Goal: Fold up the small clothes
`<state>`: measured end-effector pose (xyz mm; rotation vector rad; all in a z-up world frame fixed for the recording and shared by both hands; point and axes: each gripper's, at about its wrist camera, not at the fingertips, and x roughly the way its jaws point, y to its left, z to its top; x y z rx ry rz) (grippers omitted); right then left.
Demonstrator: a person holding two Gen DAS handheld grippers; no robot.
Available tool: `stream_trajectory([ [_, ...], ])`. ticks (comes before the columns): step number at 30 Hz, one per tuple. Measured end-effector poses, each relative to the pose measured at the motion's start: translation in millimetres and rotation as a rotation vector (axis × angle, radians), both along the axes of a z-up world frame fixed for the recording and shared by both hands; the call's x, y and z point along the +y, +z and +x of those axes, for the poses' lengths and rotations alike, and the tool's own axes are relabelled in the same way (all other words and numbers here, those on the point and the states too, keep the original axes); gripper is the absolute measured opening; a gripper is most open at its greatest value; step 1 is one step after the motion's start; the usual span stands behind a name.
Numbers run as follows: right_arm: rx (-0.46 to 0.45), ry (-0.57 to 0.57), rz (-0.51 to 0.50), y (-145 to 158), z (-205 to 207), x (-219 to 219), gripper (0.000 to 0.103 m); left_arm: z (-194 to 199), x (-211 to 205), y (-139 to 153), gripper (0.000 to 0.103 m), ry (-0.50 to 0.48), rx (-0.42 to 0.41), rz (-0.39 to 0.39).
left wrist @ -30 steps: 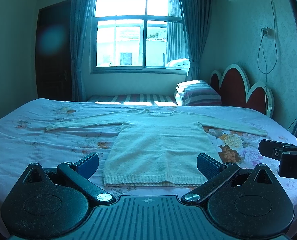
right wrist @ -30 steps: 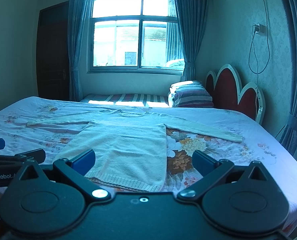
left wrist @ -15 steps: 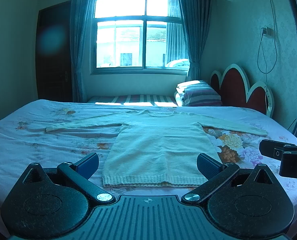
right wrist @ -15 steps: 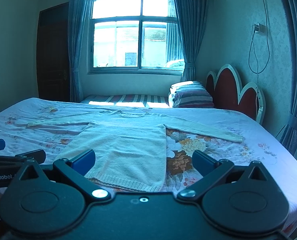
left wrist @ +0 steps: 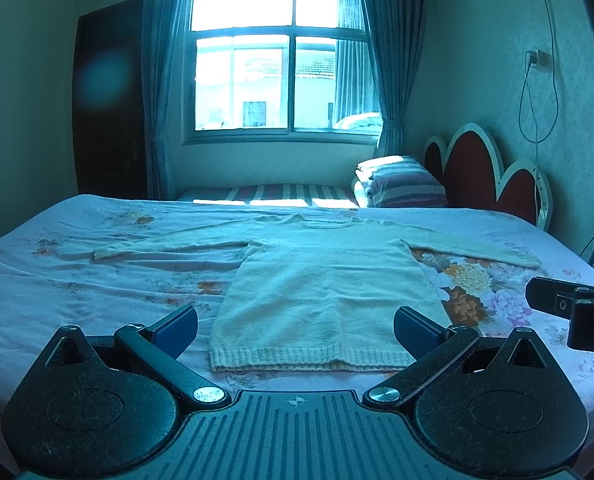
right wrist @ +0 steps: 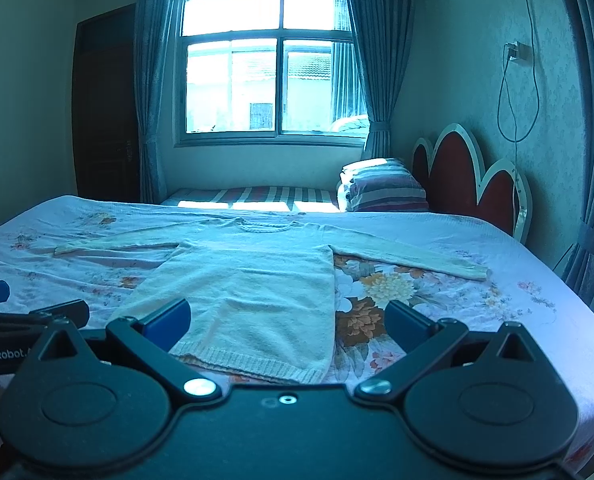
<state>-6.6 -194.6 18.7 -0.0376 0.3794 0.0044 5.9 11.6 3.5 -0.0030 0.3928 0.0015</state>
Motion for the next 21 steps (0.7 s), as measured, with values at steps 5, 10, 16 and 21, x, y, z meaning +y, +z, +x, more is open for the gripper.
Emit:
stream_trajectory([
  [5, -0.006, -0.016, 0.013, -2.2, 11.5, -3.7, 0.103, 24.3, 9.0, -2.1, 0.103, -0.006, 0.002, -0.002],
  [10, -0.029, -0.054, 0.046, 1.2, 40.2, -12.6, 0.103, 63.4, 25.9, -2.1, 0.103, -0.009, 0.014, -0.017],
  [16, -0.057, -0.119, 0.08, 5.6, 83.2, -22.5, 0.103, 112.0, 41.2, -4.1, 0.103, -0.02, 0.018, -0.025],
  [21, -0.053, -0.166, 0.075, 4.2, 114.0, -17.7, 0.103, 144.8, 53.3, -0.6, 0.103, -0.038, 0.017, -0.034],
])
